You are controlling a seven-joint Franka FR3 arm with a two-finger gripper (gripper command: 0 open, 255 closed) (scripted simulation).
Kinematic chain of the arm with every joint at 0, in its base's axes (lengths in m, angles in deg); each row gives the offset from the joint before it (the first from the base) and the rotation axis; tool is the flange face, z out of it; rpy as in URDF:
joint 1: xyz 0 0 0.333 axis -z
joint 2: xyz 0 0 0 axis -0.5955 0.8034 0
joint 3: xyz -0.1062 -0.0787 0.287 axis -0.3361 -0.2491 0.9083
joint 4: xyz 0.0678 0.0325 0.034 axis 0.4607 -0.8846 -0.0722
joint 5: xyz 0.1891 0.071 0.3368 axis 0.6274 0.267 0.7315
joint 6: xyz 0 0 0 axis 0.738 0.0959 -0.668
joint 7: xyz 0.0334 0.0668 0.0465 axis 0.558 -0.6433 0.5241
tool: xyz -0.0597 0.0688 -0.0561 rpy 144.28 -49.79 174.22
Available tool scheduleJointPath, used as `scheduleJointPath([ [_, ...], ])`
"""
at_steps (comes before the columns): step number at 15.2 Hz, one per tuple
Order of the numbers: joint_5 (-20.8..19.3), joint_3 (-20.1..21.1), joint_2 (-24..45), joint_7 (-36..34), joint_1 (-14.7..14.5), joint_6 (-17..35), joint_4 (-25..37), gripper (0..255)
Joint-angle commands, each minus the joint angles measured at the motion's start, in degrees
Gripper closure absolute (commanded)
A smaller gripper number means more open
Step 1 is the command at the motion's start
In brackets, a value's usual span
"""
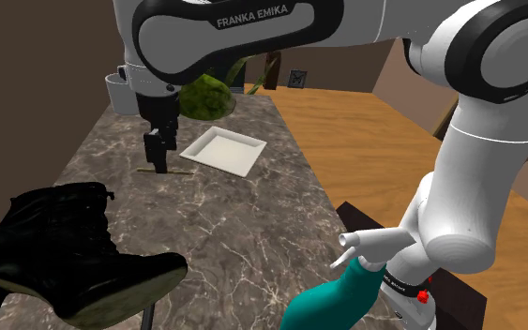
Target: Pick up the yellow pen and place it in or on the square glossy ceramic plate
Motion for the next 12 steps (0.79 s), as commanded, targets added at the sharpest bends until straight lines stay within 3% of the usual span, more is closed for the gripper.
scheduleJointPath([
  [1, 0.44, -0.39, 0.20, -0.20, 0.50, -0.17, 0.01, 0],
  [7, 0.08, -0.48, 1.14, -0.44, 0.42, 4.60, -3.87, 0],
  [12, 0.08, -0.48, 1.14, -0.44, 0.42, 4.60, -3.87, 0],
])
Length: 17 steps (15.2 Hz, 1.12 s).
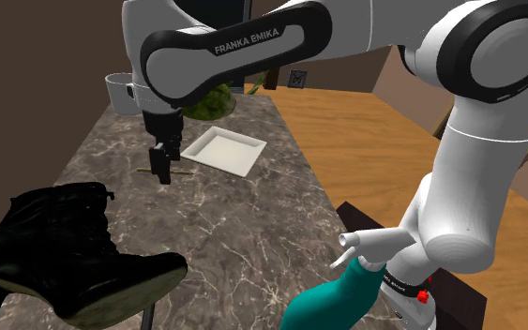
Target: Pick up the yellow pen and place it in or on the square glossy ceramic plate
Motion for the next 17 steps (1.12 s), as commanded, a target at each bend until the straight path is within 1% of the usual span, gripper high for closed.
scheduleJointPath([
  [1, 0.00, 0.00, -0.01, -0.01, 0.00, 0.03, -0.03, 0],
  [3, 0.00, 0.00, 0.00, -0.01, 0.00, 0.02, -0.02, 0],
  [4, 0.00, 0.00, 0.00, -0.01, 0.00, 0.02, -0.02, 255],
  [12, 0.06, 0.02, -0.16, 0.07, 0.01, -0.71, 0.55, 255],
  [13, 0.00, 0.00, -0.01, -0.01, -0.01, 0.04, -0.04, 255],
  [17, 0.28, 0.08, -0.79, 0.11, 0.02, -2.80, 2.06, 255],
])
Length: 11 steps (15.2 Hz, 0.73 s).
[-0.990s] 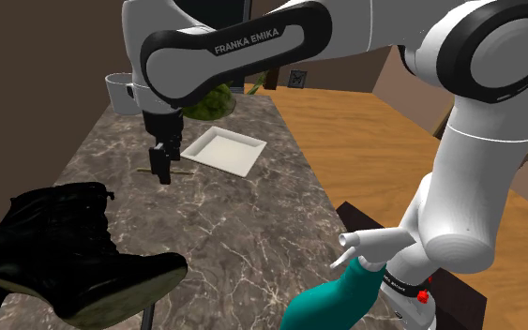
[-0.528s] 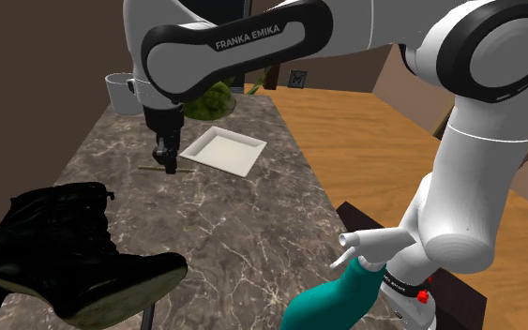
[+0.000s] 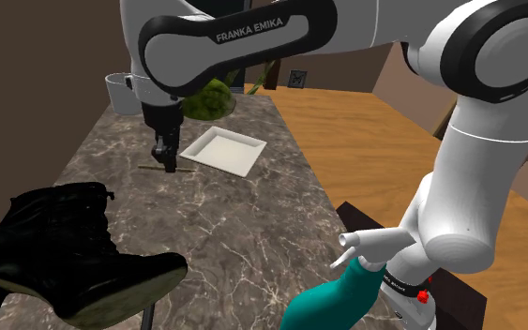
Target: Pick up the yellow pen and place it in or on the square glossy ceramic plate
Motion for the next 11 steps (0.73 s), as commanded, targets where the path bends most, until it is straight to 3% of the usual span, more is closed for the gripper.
scheduleJointPath([
  [1, 0.11, 0.07, -0.24, -0.02, -0.05, -1.45, 1.18, 255],
  [11, 0.46, 0.23, -1.21, 0.05, -0.11, -8.83, 7.63, 255],
])
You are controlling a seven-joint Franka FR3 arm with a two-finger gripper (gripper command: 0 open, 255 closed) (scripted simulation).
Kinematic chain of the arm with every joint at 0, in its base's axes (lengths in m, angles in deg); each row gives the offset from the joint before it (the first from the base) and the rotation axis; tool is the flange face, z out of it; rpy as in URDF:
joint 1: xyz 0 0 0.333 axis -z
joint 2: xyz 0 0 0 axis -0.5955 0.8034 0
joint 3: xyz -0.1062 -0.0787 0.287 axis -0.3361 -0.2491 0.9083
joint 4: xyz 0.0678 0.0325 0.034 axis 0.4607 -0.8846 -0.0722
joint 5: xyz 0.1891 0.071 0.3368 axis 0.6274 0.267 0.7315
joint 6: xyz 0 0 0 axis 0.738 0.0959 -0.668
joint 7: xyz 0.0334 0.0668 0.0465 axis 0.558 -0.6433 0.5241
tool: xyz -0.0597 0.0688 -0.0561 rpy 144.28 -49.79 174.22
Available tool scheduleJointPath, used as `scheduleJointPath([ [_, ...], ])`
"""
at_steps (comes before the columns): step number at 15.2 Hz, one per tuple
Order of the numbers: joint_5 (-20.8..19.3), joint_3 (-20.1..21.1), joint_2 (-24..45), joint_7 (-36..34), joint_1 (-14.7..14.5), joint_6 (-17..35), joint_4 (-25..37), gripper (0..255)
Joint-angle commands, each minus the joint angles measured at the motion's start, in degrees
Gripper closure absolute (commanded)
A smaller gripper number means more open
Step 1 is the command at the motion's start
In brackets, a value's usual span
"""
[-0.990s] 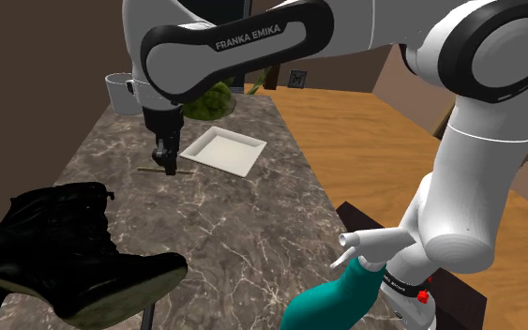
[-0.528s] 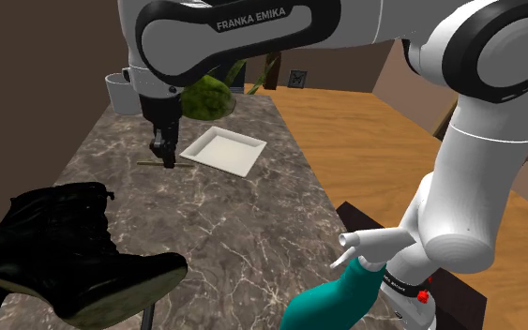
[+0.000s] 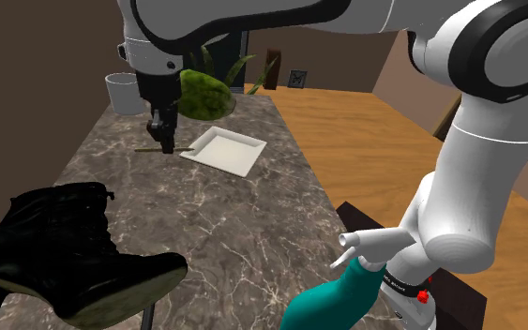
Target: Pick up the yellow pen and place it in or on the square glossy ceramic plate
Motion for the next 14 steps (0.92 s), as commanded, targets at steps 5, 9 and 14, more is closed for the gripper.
scheduleJointPath([
  [5, 1.06, -0.72, -3.25, 2.54, 1.71, -2.32, -0.84, 255],
  [9, 2.78, -2.74, -9.14, 7.92, 4.87, -1.32, -7.60, 255],
  [14, 4.02, -5.94, -15.25, 14.78, 8.22, -0.89, -14.16, 255],
])
